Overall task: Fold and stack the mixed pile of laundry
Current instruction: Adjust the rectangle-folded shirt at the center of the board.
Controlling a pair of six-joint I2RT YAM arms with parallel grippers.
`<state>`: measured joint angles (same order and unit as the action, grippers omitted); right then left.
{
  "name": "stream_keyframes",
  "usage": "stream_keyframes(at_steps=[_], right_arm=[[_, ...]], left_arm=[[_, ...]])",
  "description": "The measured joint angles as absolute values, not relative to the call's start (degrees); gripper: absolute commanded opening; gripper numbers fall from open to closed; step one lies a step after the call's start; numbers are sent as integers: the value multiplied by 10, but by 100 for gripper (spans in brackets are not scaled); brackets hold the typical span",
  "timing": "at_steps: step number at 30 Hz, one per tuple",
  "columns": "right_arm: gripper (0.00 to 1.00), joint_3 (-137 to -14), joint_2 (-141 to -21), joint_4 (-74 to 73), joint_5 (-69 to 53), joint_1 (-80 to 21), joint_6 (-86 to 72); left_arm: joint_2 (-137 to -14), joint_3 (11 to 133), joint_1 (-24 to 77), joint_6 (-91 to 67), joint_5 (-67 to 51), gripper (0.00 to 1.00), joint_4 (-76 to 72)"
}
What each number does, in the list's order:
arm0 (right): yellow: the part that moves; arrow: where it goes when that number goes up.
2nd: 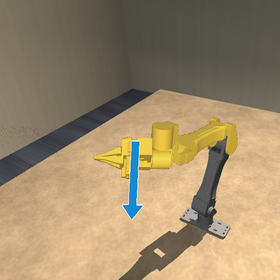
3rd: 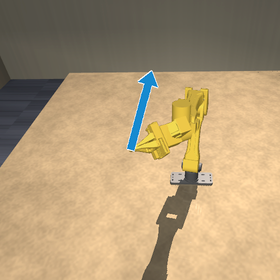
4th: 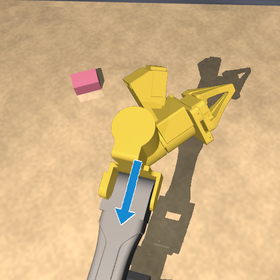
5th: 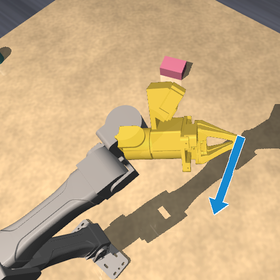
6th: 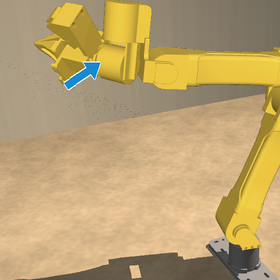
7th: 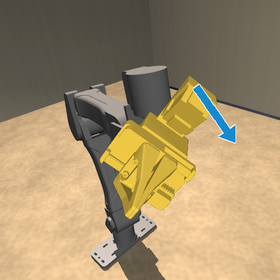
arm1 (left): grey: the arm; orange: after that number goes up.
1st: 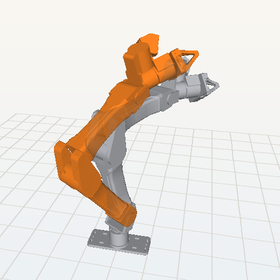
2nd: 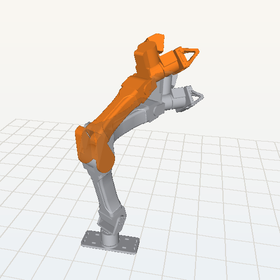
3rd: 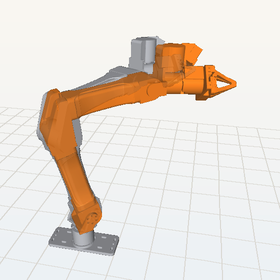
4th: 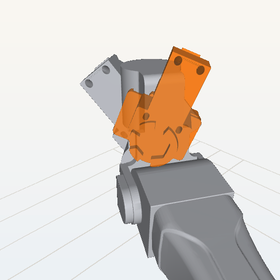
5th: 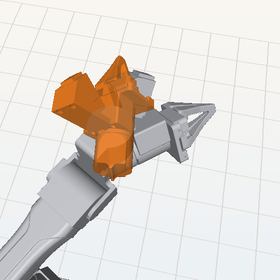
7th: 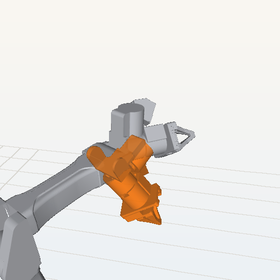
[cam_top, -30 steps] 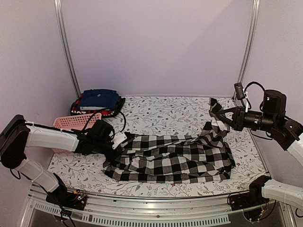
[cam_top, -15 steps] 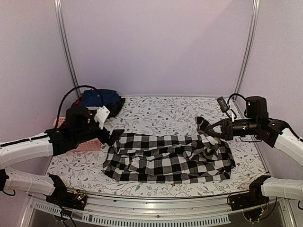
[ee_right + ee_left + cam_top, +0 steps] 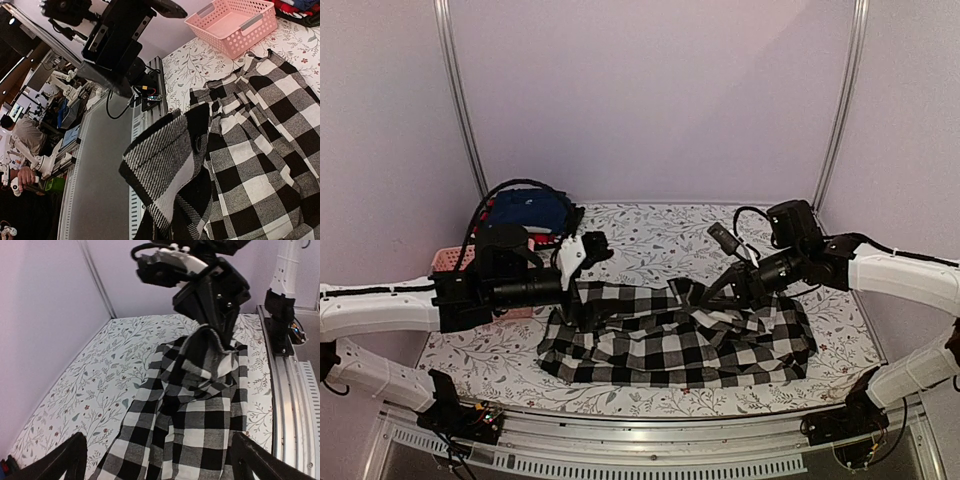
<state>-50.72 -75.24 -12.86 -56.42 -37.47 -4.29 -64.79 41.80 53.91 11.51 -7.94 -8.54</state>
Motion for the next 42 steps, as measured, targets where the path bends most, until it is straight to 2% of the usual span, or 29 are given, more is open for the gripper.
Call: stream_keyframes(at_steps=[5, 10, 19, 21, 23, 24, 25, 28, 30, 32, 34, 36, 39, 42], right_arm=[[2, -528, -777, -144, -603, -393, 0], [2, -531, -787, -166, -619, -404, 29], [3, -533, -795, -194, -623, -413, 57], [3, -535, -798, -197, -623, -413, 61], [5, -537, -800, -199, -623, -414, 64], [14, -537, -800, -200, -623, -414, 66], [27, -537, -800, -202, -623, -414, 67], [45, -538, -800, -214, -623, -414, 70], [63, -539, -797, -213, -625, -409, 74], [70, -538, -784, -207, -632, -391, 67], [71, -524, -754, -166, -637, -348, 44], [68, -504, -717, -119, -625, -295, 5], [57, -497, -699, -74, -583, -245, -43], [46, -503, -743, -55, -556, -240, -66]], left_arm=[[-701, 432, 611, 202, -99, 79, -107], [-785, 505, 619, 256, -121, 62, -96], [-855, 590, 632, 293, -159, 32, -51], [-868, 608, 638, 297, -166, 22, -33], [-882, 625, 643, 302, -174, 6, -11], [-888, 632, 645, 298, -176, 0, -1], [-895, 643, 649, 305, -180, 0, 15], [-901, 661, 656, 303, -185, 0, 47], [-900, 668, 671, 304, -183, 0, 67], [-898, 672, 694, 304, -176, 0, 88], [-897, 675, 719, 302, -178, 0, 107], [-896, 677, 740, 293, -187, 0, 122], [-896, 680, 754, 273, -193, 0, 134], [-897, 680, 752, 235, -195, 0, 124]])
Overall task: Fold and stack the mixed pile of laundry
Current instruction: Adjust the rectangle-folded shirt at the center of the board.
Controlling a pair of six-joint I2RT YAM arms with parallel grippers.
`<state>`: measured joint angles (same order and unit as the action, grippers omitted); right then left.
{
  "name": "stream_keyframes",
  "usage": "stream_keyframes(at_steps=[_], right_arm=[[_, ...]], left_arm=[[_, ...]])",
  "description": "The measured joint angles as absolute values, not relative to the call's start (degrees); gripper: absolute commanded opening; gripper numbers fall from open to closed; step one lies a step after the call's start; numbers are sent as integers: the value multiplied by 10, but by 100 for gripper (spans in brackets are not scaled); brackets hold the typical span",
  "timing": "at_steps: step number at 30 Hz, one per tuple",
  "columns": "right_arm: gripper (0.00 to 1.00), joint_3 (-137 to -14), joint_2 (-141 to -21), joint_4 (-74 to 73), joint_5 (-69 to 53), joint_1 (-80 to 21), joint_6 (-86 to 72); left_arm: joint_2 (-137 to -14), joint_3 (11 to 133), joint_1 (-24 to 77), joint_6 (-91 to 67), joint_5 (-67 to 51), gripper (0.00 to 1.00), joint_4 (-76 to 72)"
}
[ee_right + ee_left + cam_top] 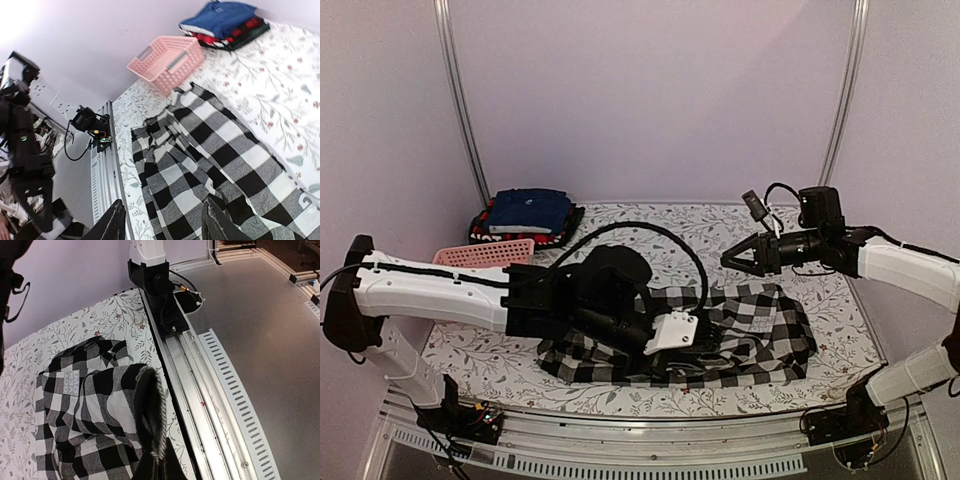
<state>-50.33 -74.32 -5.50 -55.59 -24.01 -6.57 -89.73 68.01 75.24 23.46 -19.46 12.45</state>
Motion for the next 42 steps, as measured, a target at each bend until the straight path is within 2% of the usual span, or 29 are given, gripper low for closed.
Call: stream_keyframes(at_steps=[8, 15, 18, 25, 28, 42], right_arm=[[26, -506, -985, -58, -488, -242, -69], [23, -503, -1068, -88, -487, -247, -36], [27, -502, -1068, -98, -500, -251, -25], [56, -503, -1020, -138, -494, -249, -23], [63, -512, -988, -158, -471, -243, -28], [64, -536, -839, -190, -310, -212, -39]], left_arm=[[-930, 681, 714, 110, -186, 0, 71], [-922, 704, 660, 29, -134, 0, 10], [-916, 701, 628, -17, -118, 0, -6], [-879, 570, 541, -156, -84, 0, -30], [-868, 517, 515, -196, -78, 0, -30], [-898, 471, 443, -295, -84, 0, -39]])
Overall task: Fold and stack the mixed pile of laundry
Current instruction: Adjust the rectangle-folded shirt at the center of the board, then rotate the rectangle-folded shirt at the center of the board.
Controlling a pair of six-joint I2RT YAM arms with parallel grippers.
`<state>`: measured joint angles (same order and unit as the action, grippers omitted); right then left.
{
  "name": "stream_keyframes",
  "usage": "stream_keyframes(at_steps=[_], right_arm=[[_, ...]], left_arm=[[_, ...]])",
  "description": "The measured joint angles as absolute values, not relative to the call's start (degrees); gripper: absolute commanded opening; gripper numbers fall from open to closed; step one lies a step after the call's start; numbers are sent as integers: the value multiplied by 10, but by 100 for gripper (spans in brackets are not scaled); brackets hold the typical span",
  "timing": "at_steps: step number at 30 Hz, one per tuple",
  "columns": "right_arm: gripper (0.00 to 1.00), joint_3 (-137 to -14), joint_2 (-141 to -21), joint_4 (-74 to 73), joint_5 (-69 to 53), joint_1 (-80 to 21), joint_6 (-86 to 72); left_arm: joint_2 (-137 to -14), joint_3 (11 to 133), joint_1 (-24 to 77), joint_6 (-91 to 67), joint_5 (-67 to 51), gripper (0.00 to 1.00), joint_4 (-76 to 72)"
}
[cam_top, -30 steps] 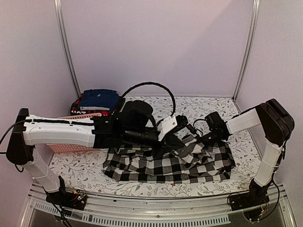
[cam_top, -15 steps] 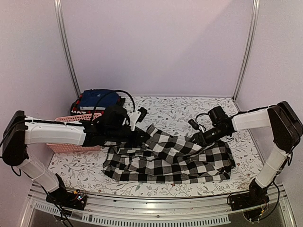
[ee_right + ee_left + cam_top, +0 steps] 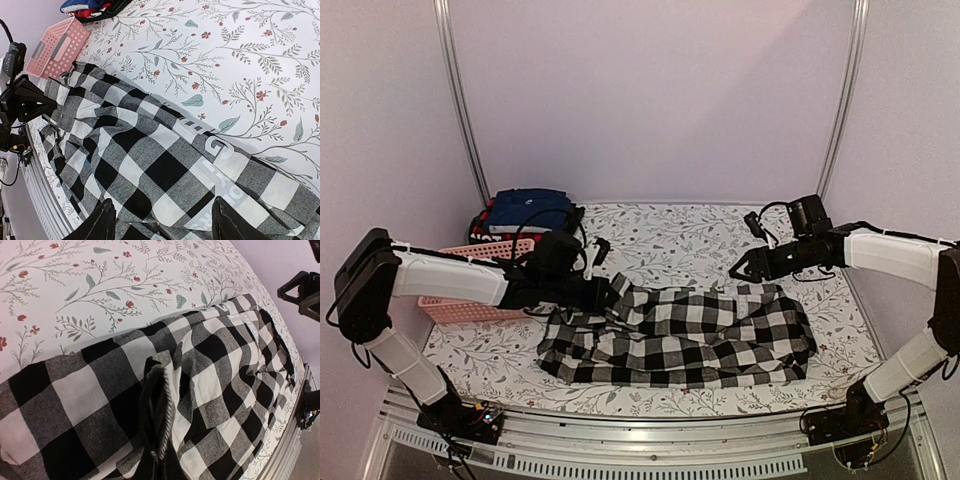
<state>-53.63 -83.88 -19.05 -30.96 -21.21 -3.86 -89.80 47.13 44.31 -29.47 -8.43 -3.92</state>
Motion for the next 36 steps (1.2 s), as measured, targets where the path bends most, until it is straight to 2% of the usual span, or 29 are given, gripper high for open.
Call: stream_keyframes(at_steps=[12, 15, 20, 23, 30, 36], right_arm=[[59, -536, -924, -183, -293, -215, -36], [59, -528, -961, -175, -288, -222, -37], [59, -510, -999, -153, -274, -225, -43], [60, -510, -1000, -147, -269, -226, -51], [58, -522, -1003, -155, -239, -230, -65], [54, -643, -1087, -198, -179, -232, -54]], left_arm=[[-952, 472, 442, -330, -88, 2, -6], [-951, 473, 442, -340, -54, 23, 24], [-951, 503, 440, -324, 27, 53, 99], [-945, 538, 441, -295, 67, 61, 129], [-938, 597, 445, -237, 101, 71, 133], [-941, 596, 429, -235, 95, 72, 132]])
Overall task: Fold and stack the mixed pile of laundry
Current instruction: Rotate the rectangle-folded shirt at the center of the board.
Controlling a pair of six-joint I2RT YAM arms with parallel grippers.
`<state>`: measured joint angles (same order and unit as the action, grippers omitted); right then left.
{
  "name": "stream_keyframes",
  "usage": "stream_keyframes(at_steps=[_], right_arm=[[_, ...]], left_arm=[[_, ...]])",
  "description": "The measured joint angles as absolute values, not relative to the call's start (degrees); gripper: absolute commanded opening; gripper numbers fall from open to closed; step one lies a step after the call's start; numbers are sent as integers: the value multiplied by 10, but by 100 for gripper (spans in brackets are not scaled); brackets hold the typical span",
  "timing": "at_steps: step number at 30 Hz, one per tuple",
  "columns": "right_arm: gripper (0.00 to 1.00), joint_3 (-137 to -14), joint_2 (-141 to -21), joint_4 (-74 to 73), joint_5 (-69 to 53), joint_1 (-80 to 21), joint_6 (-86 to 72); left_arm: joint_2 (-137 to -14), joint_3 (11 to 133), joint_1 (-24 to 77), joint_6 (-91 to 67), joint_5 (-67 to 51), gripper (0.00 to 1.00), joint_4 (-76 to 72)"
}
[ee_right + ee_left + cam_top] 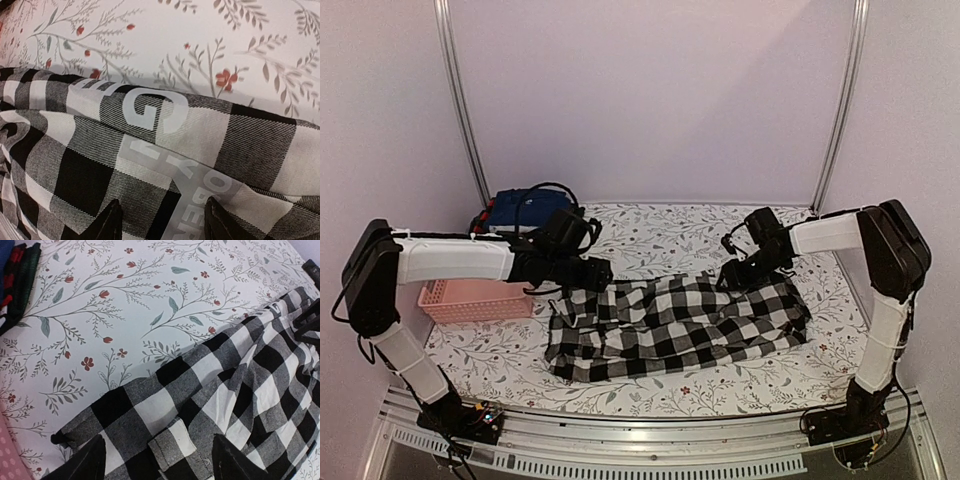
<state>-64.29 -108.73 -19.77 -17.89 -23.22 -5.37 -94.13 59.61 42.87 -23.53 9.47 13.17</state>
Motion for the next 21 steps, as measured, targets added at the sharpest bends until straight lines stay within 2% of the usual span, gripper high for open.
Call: stream_keyframes(at_steps=[4, 11, 12, 15, 21], right_arm=[[52, -780, -1180, -230, -123, -234, -31], [53, -1145, -1404, -311, -17, -258, 47], [54, -1166, -1414, -314, -11, -263, 55], [61, -1150, -1399, -313, -4, -281, 68], [64, -944, -1215, -291, -6, -296, 62]], left_arm=[[-941, 594, 398, -233, 93, 72, 132], [-941, 588, 369, -228, 69, 69, 134], [-941, 587, 369, -227, 63, 68, 134], [-942, 587, 369, -220, 50, 64, 134], [-984, 613, 369, -201, 43, 57, 143]])
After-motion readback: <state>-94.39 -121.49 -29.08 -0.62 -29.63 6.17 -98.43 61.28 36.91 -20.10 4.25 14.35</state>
